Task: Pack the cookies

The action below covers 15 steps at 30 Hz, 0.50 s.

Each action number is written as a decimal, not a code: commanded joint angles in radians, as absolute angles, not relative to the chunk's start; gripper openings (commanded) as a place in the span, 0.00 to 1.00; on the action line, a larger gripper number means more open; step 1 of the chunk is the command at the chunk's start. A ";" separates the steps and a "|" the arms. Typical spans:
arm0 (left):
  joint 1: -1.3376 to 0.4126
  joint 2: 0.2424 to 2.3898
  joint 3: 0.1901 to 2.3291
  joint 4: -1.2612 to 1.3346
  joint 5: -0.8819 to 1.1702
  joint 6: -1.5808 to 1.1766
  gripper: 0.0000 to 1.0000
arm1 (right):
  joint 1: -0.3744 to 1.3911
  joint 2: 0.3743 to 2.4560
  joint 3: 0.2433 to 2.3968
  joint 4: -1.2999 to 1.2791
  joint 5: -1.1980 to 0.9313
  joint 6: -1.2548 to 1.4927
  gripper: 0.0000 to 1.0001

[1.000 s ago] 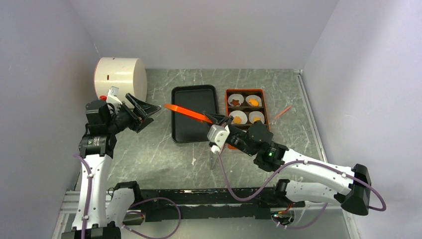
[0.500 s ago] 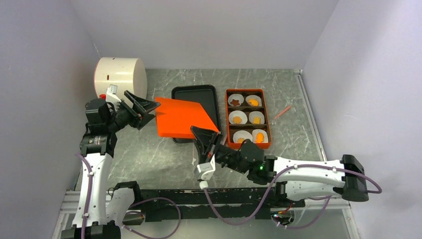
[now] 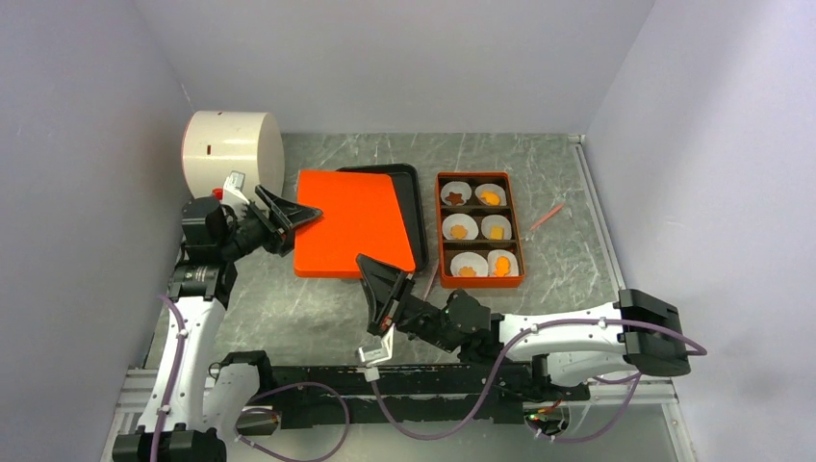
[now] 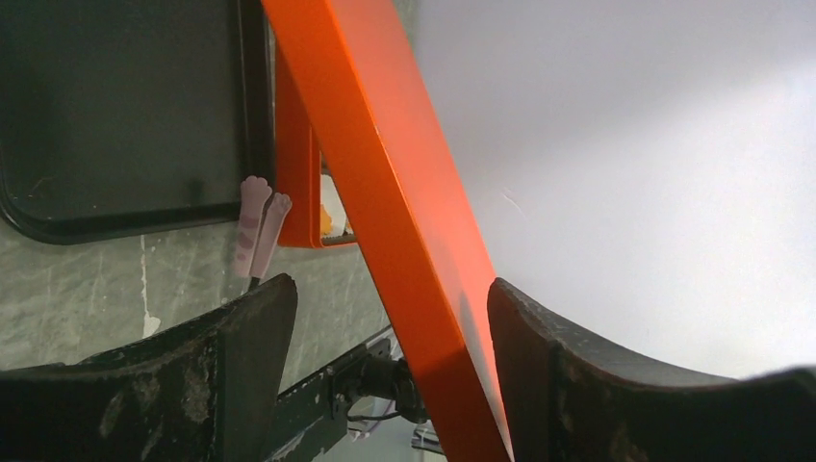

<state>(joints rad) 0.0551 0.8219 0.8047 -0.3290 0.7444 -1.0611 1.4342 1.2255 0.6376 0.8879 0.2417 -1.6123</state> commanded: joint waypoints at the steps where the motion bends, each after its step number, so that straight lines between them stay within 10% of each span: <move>1: 0.039 0.814 0.785 -0.230 0.787 -1.087 0.75 | 1.451 1.235 0.641 1.097 0.243 -1.731 0.00; 15: 0.038 0.848 0.766 -0.125 0.786 -1.145 0.37 | 1.493 1.287 0.557 1.127 0.295 -1.813 0.00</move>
